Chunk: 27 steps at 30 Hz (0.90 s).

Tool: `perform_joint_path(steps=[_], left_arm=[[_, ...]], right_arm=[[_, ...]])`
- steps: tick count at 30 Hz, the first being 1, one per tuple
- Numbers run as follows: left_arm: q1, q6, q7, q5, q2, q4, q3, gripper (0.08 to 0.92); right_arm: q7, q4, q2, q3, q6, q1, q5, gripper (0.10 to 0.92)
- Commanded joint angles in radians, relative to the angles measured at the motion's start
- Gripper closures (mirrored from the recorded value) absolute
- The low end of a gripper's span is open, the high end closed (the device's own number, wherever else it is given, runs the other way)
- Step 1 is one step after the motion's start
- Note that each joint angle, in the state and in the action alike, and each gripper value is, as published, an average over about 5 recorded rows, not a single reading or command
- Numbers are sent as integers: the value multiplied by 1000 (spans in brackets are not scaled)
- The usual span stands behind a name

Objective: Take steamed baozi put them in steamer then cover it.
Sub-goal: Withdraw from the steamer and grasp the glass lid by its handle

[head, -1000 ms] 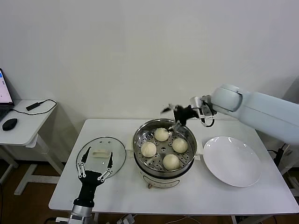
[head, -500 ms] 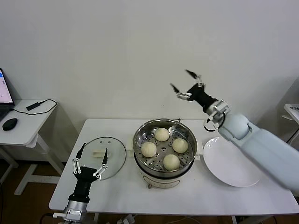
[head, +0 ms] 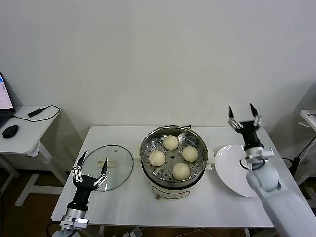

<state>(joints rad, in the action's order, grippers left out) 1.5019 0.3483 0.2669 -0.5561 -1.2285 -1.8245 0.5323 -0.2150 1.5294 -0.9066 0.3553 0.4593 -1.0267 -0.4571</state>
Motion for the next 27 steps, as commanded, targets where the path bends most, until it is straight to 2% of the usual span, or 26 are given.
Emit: perform_joint_path(steps=[1, 11, 27], left_arm=[[-36, -71, 29, -581, 26, 227, 28, 177], [-190, -102, 73, -712, 33, 407, -4, 177], [-325, -154, 75, -722, 32, 484, -66, 177]], right_arm=[[-6, 13, -105, 239, 55, -332, 46, 203], [6, 19, -150, 247, 53, -362, 86, 203], [16, 7, -189, 247, 45, -381, 127, 203]])
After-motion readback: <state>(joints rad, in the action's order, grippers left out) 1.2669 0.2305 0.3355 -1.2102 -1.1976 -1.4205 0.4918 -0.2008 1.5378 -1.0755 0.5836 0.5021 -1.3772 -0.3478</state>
